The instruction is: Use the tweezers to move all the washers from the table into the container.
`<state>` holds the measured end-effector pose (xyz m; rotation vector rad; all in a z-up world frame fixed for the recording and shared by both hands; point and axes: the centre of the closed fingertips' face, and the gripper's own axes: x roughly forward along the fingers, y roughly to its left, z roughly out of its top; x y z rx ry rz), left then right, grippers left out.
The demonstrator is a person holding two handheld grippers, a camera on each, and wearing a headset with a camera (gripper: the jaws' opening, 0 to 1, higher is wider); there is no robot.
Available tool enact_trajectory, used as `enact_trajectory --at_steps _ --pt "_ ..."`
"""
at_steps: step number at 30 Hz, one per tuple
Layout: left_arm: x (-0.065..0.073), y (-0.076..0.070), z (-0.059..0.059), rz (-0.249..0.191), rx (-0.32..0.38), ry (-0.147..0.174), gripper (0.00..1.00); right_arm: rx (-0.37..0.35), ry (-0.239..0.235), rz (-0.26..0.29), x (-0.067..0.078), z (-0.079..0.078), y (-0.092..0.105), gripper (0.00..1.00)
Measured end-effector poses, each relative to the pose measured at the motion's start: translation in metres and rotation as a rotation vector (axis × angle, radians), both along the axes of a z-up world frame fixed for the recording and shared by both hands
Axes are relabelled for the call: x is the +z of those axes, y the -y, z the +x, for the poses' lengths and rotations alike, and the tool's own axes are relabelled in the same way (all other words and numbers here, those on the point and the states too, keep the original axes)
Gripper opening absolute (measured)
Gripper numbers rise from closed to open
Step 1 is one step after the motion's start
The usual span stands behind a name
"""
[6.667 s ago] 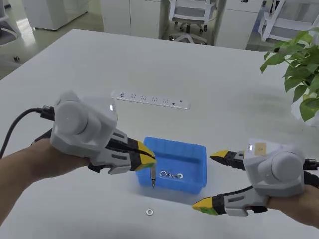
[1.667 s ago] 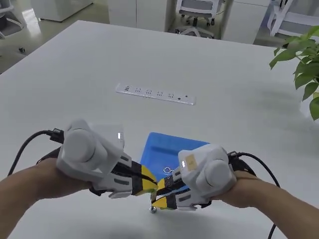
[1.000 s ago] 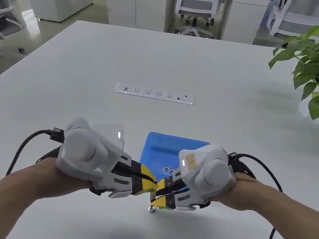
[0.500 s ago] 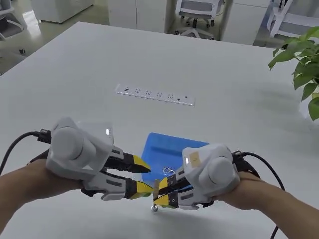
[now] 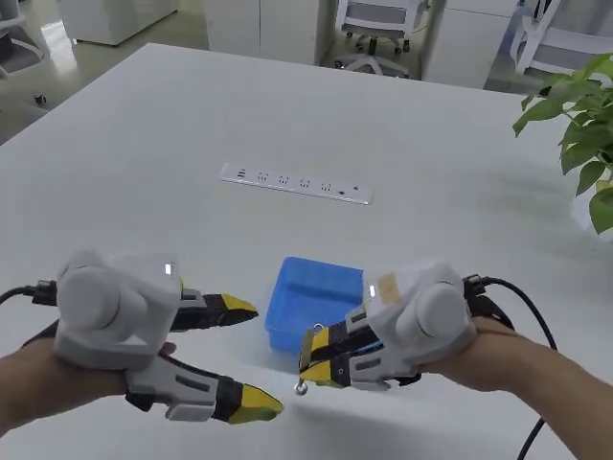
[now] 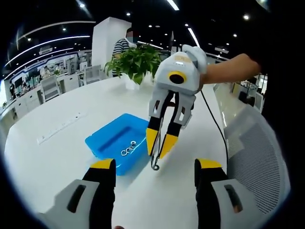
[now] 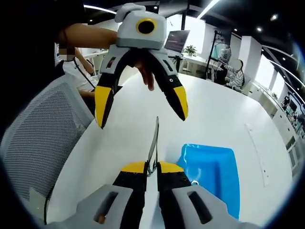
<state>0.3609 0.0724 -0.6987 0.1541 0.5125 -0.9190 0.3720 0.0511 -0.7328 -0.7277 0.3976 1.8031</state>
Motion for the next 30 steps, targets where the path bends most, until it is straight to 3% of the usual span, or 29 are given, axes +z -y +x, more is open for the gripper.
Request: enact_trajectory --at_steps 6,17,30 --pt "-0.002 -0.003 -0.002 -0.004 0.012 -0.006 0.81 -0.027 0.0 0.019 0.011 0.008 0.001 0.09" --pt "0.005 -0.004 0.003 -0.021 0.045 0.014 0.93 -0.065 0.008 0.06 0.03 0.028 -0.002 0.09" --pt "0.01 -0.006 0.006 -0.034 0.069 0.026 0.99 -0.096 0.032 0.072 0.034 0.052 -0.005 0.09"
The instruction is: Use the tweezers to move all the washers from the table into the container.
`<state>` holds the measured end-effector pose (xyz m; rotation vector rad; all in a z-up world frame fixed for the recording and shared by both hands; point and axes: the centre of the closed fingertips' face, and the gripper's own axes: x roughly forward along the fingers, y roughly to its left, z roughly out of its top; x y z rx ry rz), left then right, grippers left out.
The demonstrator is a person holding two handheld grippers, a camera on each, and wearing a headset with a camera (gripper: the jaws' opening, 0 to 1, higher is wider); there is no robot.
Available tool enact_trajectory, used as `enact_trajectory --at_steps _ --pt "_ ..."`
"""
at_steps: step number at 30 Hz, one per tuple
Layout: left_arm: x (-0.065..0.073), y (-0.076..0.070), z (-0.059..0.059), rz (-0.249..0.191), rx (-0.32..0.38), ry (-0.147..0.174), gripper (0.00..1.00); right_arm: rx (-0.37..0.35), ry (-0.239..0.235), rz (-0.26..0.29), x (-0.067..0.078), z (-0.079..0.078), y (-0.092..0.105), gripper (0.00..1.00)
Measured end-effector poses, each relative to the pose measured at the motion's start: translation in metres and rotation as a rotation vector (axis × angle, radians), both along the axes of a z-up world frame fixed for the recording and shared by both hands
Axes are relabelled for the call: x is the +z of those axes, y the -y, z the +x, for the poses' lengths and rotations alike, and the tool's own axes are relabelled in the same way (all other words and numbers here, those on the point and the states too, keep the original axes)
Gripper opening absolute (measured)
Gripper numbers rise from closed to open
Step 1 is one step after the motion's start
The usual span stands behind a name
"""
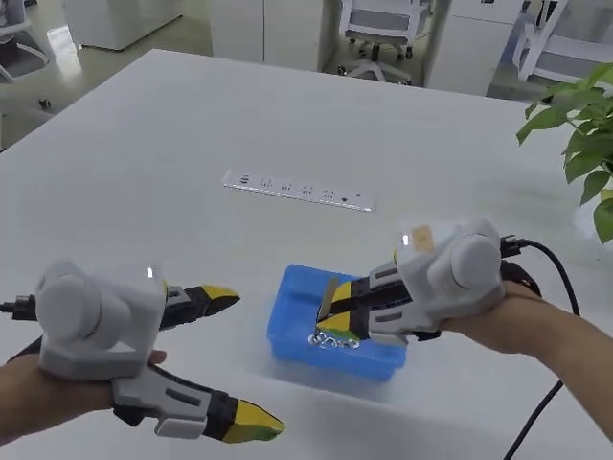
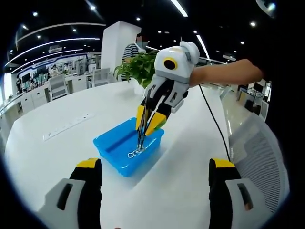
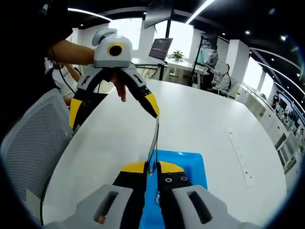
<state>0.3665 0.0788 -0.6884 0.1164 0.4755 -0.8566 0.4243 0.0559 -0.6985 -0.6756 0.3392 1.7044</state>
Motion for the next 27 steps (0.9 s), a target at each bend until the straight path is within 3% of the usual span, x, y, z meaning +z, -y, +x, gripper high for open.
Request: enact_trajectory --at_steps 10,27 --pt "0.003 -0.007 0.001 -0.006 0.014 0.008 0.99 -0.007 0.016 0.003 -0.01 0.016 -0.008 0.09" --pt "0.006 -0.007 0.003 -0.006 0.025 0.014 0.97 -0.002 0.003 -0.028 -0.036 0.026 -0.016 0.09"
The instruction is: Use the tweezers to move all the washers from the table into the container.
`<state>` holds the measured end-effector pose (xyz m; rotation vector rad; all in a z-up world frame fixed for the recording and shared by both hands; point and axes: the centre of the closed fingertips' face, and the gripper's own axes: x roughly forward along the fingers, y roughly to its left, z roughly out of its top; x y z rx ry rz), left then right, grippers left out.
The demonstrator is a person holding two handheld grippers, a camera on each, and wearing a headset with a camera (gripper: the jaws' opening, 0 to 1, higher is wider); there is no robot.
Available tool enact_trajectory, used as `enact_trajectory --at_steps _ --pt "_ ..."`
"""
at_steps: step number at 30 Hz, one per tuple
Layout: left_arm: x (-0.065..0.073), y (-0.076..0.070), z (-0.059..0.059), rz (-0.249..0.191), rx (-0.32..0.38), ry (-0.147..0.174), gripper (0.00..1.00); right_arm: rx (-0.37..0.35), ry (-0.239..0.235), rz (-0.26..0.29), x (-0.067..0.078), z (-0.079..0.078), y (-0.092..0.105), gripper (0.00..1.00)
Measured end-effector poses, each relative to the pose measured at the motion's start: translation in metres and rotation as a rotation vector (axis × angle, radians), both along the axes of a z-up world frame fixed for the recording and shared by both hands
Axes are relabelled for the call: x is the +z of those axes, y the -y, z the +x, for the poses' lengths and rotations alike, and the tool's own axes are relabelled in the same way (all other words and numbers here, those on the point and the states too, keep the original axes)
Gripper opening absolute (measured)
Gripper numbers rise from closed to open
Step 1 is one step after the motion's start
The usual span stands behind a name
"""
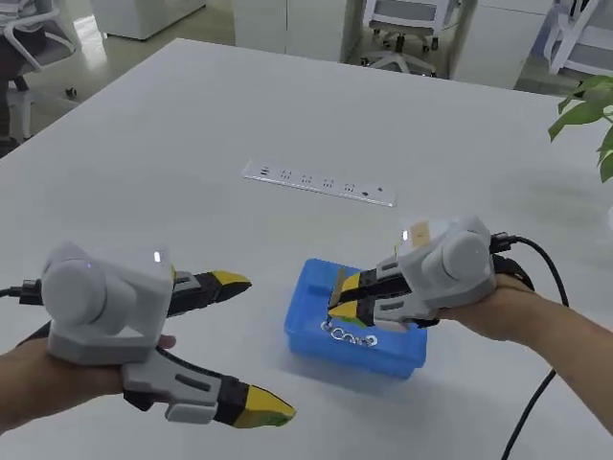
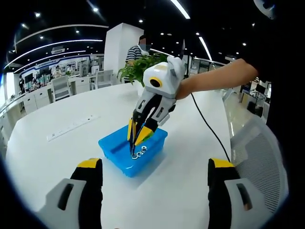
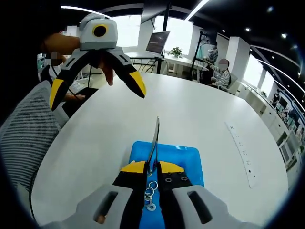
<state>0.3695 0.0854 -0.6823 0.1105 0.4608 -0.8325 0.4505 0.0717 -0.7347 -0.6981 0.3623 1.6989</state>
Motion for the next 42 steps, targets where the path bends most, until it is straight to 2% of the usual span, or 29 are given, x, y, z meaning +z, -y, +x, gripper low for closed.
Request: enact_trajectory --at_steps 8,18,25,31,37,39,42 --pt "-0.001 -0.001 0.004 0.008 0.001 0.005 0.92 0.006 -0.008 -0.016 -0.011 0.0 -0.001 0.09" --pt "-0.001 -0.003 0.013 0.038 -0.01 0.019 0.73 0.018 -0.015 -0.031 -0.018 -0.001 0.0 0.09" --pt "0.0 -0.001 0.028 0.069 -0.033 0.035 0.58 0.028 -0.018 -0.037 -0.021 -0.002 0.0 0.09" --pt "0.003 0.001 0.043 0.098 -0.059 0.054 0.51 0.035 -0.021 -0.04 -0.023 -0.003 0.0 0.09" --pt "0.003 0.004 0.058 0.128 -0.092 0.074 0.36 0.043 -0.014 -0.044 -0.024 -0.003 0.0 0.09" --pt "0.003 0.006 0.063 0.137 -0.107 0.081 0.28 0.046 -0.015 -0.045 -0.025 -0.004 0.0 0.09" --pt "0.002 0.009 0.069 0.15 -0.126 0.088 0.25 0.05 -0.015 -0.05 -0.026 -0.004 0.0 0.09"
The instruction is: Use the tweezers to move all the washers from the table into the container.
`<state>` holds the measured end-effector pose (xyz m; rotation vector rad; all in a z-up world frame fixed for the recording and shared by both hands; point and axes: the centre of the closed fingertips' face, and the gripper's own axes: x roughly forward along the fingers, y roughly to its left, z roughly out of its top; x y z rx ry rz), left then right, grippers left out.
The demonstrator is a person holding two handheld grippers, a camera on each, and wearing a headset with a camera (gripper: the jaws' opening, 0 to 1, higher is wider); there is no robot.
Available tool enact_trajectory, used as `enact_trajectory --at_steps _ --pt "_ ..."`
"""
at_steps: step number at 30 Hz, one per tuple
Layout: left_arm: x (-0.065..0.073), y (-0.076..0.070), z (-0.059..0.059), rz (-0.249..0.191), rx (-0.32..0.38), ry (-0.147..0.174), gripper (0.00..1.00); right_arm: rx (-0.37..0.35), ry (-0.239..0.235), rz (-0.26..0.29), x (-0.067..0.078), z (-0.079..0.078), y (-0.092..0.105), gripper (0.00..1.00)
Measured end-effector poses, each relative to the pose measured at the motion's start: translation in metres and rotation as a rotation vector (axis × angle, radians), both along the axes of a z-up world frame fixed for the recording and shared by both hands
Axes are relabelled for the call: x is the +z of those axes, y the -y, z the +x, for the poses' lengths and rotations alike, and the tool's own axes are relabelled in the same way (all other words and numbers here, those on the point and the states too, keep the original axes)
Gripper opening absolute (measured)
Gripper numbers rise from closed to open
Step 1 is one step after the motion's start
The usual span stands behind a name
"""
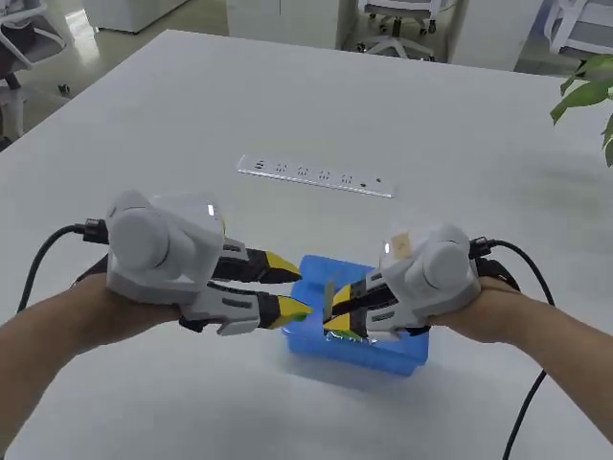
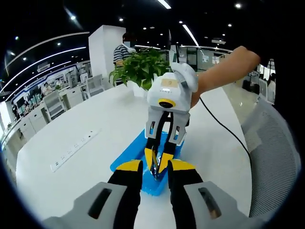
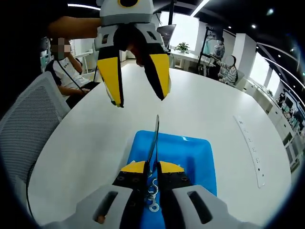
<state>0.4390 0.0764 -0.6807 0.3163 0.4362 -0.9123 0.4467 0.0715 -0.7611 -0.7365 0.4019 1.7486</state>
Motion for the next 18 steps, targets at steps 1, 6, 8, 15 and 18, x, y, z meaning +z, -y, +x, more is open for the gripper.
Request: enact_trajectory --at_steps 1,6,8,15,18 --pt "0.0 0.001 0.002 0.004 -0.006 0.002 0.23 0.004 0.002 -0.002 0.0 0.0 0.0 0.09" --pt "-0.003 0.007 0.01 0.02 -0.039 0.003 0.18 0.008 0.004 -0.002 -0.001 -0.001 0.0 0.09" --pt "-0.005 0.01 0.011 0.026 -0.051 0.001 0.14 0.011 0.006 -0.003 -0.001 -0.001 0.0 0.09" --pt "-0.009 0.017 0.015 0.026 -0.076 0.002 0.1 0.026 0.015 -0.006 -0.001 -0.002 0.001 0.09" --pt "-0.011 0.019 0.015 0.032 -0.09 0.0 0.07 0.027 0.017 -0.007 -0.001 -0.001 0.002 0.1"
